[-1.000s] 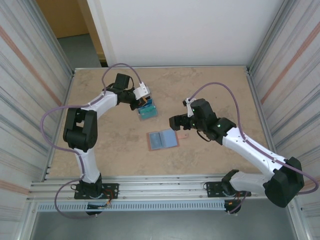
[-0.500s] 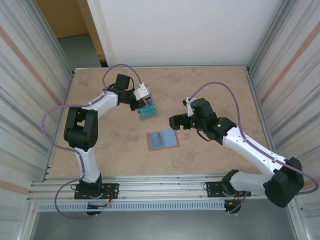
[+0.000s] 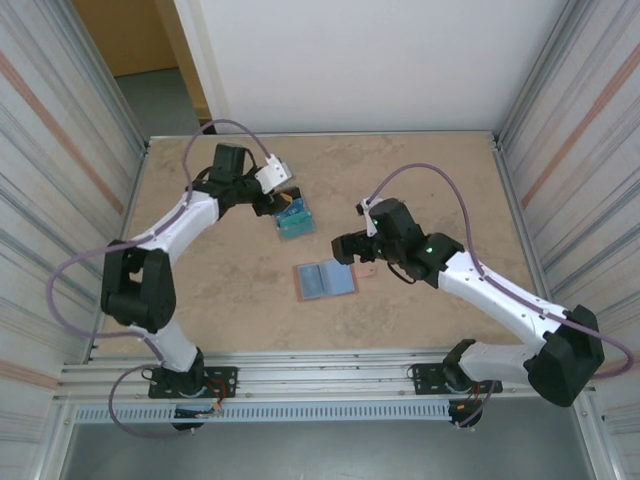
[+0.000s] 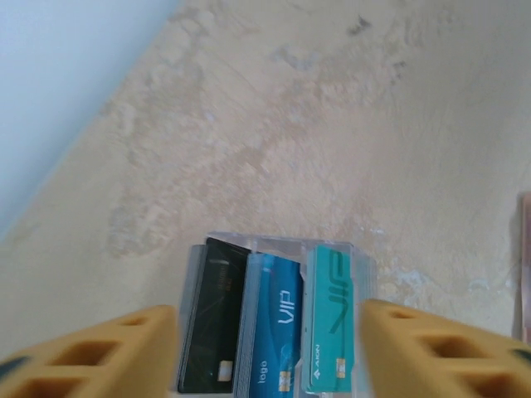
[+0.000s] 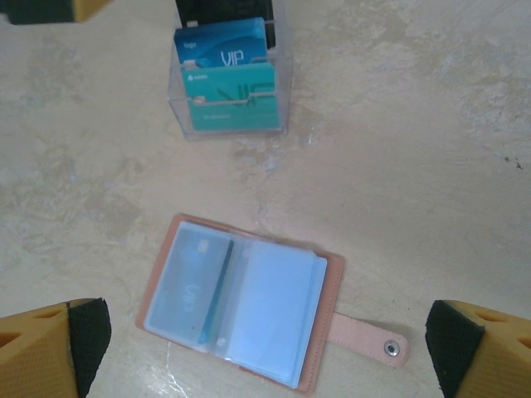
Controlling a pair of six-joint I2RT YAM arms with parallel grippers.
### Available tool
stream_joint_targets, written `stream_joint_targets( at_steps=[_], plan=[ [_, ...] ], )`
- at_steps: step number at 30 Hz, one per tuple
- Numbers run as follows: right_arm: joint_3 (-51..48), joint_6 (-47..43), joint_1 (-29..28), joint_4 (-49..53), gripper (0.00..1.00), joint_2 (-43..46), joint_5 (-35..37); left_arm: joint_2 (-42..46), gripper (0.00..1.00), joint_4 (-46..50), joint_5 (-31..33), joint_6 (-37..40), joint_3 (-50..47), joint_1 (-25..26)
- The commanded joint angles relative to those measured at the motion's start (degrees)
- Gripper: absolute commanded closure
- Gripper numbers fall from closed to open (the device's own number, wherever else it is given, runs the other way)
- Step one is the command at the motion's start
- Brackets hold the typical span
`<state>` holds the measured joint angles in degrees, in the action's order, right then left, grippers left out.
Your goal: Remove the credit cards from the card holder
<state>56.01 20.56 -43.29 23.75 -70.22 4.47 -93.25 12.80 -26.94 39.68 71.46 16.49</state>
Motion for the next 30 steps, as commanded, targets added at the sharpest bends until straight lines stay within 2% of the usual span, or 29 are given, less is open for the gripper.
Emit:
stream_joint_targets(
  at_steps=[1,3,5,10,13,19,24,30],
  plan=[
    [2.95,0.48,-2.35,3.46,0.05,-2.06,4.75,6.75,0.22,-6.43,4.13,-5.66,-5.99,0.84],
    [4.01,0.91,-3.82,4.36,0.06,-3.65,5.85,10.74,0.18,-8.76,7.03,-7.5,-10.02,1.73],
    [4.78,1.6,-5.01,4.89,0.08,-5.23,6.34,15.13,0.02,-12.03,9.89,-11.74,-14.52,2.06],
    [6.22,3.83,-6.69,5.3,0.15,-9.99,5.04,25.55,0.01,-16.72,19.51,-24.11,-23.98,2.05],
    [7.26,5.15,-7.53,5.59,0.19,-14.06,3.11,31.17,0.01,-16.52,24.32,-31.43,-28.38,2.05],
    [12.37,6.32,-10.92,7.76,0.33,-25.23,2.27,39.3,0.01,-12.71,31.76,-45.19,-35.32,2.01],
    [18.0,6.0,-13.68,9.68,0.39,-33.47,1.81,42.66,0.01,-10.49,33.11,-52.06,-39.37,1.92],
    [22.0,5.96,-14.63,11.53,0.44,-39.8,0.73,43.82,0.01,-7.94,36.3,-53.57,-41.14,1.96]
  ],
)
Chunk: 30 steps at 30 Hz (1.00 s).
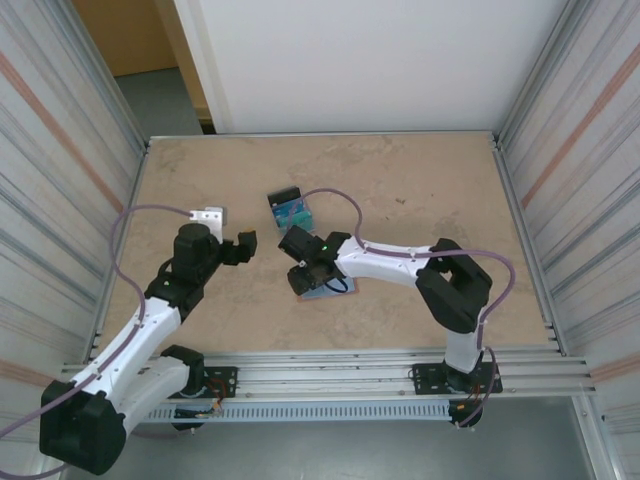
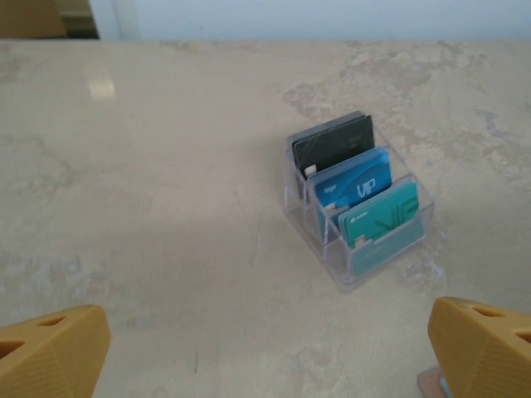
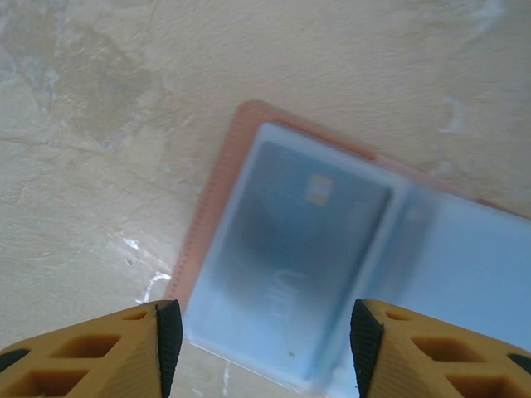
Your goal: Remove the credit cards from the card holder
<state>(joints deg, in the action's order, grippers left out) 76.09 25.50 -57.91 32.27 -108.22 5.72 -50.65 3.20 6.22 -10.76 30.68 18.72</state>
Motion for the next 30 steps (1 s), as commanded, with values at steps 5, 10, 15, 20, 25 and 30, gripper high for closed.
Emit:
stream_joint_targets(
  at_steps=[5,10,15,20,25,30],
  plan=[
    [2.79,1.26,-0.01,3.15,0.43,-4.35,-2.29,0.81,0.01,2.36,3.32,-3.81,-0.7,-0.32],
    [3.13,1.9,0.03,3.41,0.42,-6.33,-2.32,0.08,0.01,1.77,2.76,-4.31,-0.8,-0.27],
    [2.85,2.12,-0.01,4.2,0.45,-6.32,-0.76,-0.23,0.01,1.47,2.4,-4.45,-0.63,-0.26],
    [2.48,2.11,0.01,4.03,0.55,-5.83,-0.58,-0.31,0.01,1.61,1.87,-4.44,-0.35,-0.35],
    [1.93,2.04,0.07,3.32,0.64,-5.18,-0.77,-0.3,0.01,2.03,1.6,-4.25,-0.05,-0.27],
    [1.61,2.06,0.08,3.13,0.75,-4.22,-0.35,0.75,0.01,2.41,1.26,-4.0,0.11,-0.26]
  ],
)
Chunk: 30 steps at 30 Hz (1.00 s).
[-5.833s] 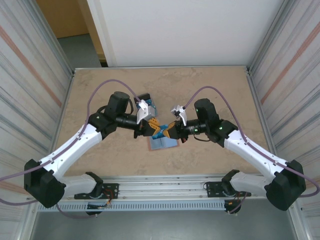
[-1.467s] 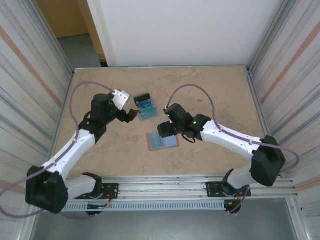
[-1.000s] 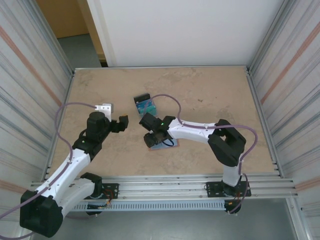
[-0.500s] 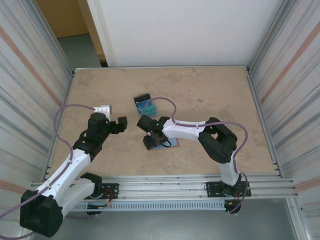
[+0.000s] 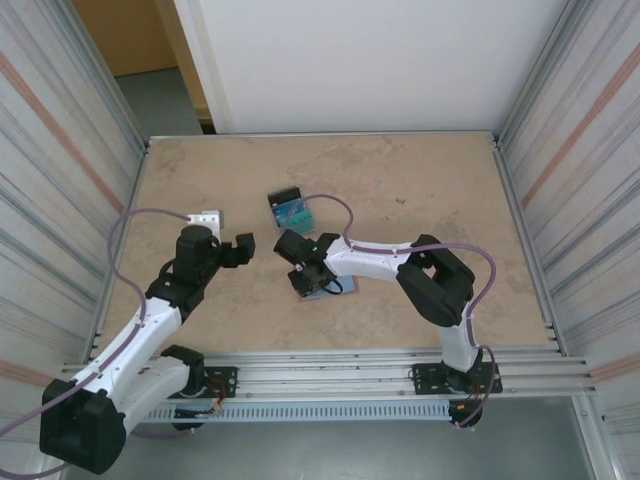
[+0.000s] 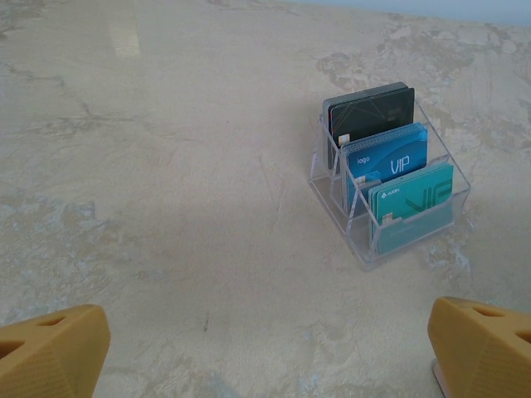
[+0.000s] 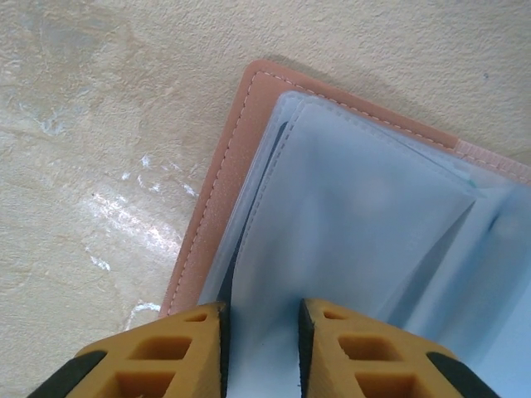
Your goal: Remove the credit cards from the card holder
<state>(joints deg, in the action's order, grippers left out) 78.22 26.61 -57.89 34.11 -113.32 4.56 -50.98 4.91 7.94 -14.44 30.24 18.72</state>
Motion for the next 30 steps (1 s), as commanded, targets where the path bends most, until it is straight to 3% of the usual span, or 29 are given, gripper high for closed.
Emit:
stream_joint_targets(
  at_steps=[1,8,14,30],
  plan=[
    [-0.57,0.96,0.01,1.14,0.76,1.19,0.78,1.4,0.02,0.63,-0.55,-0.22,0.61,-0.26],
    [-2.07,1.06,-0.03,0.52,0.79,4.72,0.0,4.3,0.01,0.58,1.3,-0.14,0.58,2.28],
    [-2.54,2.1,0.03,3.22,0.75,6.49,6.24,4.6,0.01,0.67,3.4,0.25,1.44,4.11],
    [-2.79,3.83,1.49,6.4,0.68,8.54,13.43,3.8,0.01,1.4,6.55,1.39,2.54,6.92]
  ],
)
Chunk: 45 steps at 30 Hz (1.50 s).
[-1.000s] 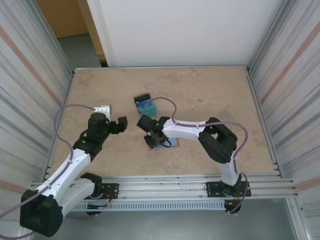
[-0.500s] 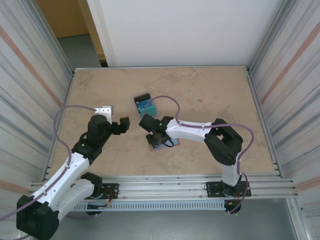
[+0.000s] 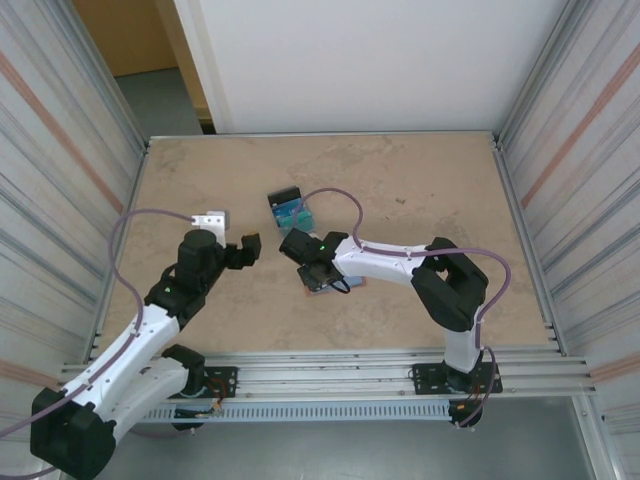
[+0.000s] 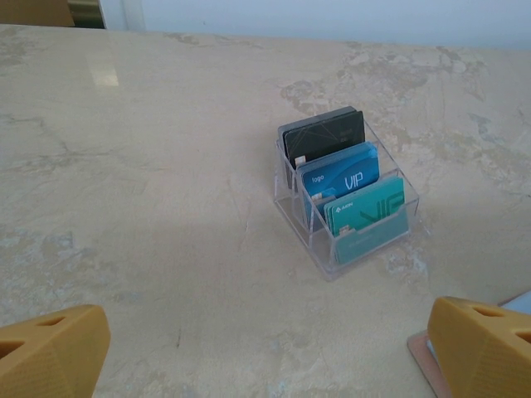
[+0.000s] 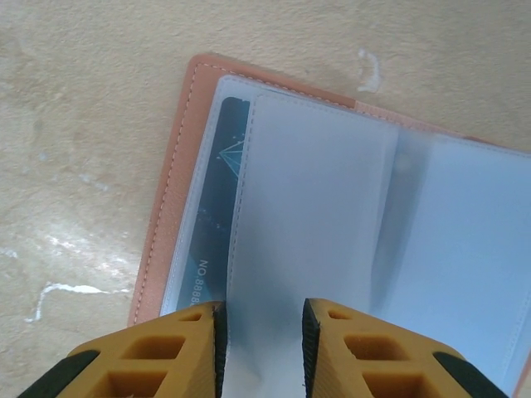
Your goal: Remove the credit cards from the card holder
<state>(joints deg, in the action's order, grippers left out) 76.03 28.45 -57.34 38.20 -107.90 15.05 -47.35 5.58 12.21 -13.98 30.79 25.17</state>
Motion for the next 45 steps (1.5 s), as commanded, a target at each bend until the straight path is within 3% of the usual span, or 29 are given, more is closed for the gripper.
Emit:
stream_joint_targets(
  at_steps=[1,10,20,35,45],
  plan=[
    [-0.86,2.07,1.22,2.4,0.67,3.41,3.09,0.22,0.01,0.74,2.38,0.96,2.07,0.58],
    [-2.63,2.56,3.98,2.51,0.67,5.41,4.46,0.24,0.01,1.32,3.71,1.53,2.52,1.66],
    [-6.49,2.89,7.63,1.03,0.66,6.12,3.58,-1.71,0.01,1.63,8.52,3.17,3.04,7.04],
    [-9.6,4.11,9.92,-0.07,0.66,3.64,5.15,-12.76,0.01,-1.34,12.53,1.86,4.63,16.5],
    [-9.77,4.51,10.75,2.9,0.64,9.56,8.81,-19.4,0.01,-1.99,16.28,4.34,6.95,21.29]
  ],
)
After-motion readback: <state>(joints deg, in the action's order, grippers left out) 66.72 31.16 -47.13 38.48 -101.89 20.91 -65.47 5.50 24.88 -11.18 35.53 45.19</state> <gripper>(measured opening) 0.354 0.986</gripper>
